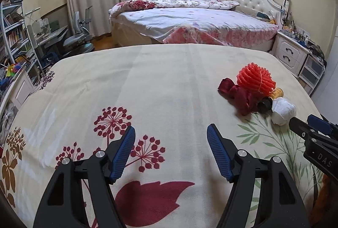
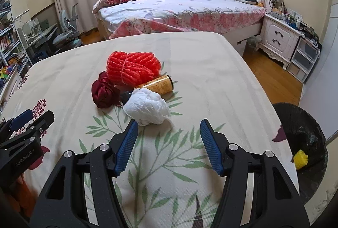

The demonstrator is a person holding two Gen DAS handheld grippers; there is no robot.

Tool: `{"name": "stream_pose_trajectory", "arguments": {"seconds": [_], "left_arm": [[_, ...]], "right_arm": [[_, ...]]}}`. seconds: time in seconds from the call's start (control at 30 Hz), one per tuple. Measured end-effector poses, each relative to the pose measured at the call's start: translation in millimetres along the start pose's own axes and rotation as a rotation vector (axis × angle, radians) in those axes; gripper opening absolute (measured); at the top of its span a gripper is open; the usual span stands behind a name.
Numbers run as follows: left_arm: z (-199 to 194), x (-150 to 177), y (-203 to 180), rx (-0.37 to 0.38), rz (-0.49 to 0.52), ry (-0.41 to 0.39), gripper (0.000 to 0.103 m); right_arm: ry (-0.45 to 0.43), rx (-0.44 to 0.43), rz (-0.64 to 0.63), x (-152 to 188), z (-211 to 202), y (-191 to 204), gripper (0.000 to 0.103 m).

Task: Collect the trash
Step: 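Lower the right gripper onto the white tissue and close it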

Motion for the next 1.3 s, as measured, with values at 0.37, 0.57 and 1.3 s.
{"name": "stream_pose_trajectory", "arguments": {"seconds": [0.37,0.57,1.3], "left_arm": [[5,-4,-10,0.035,0.004,0.009,0.072],[9,-2,-26,0.066,0.019,0.019,0.072],[43,-12,-87,0.121,0.075,0.060,0.072]], "right_arm": [[0.038,-0.012,-0.036,-12,22,15,0.038],[0.038,0.041,-0.031,-6,18,-7,0.035],[0.055,0.060,0.052,-4,36,-61,0.036]]}}
Point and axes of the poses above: each gripper's, at about its wrist camera, not at the fingertips, and z roughly the way its jaws point, y to its left, x to its underside, the point moved 10 cm from there along z, roughly the way its jaws point, and after that the axes turned 15 degrees about -z, right-handed, at the moved point
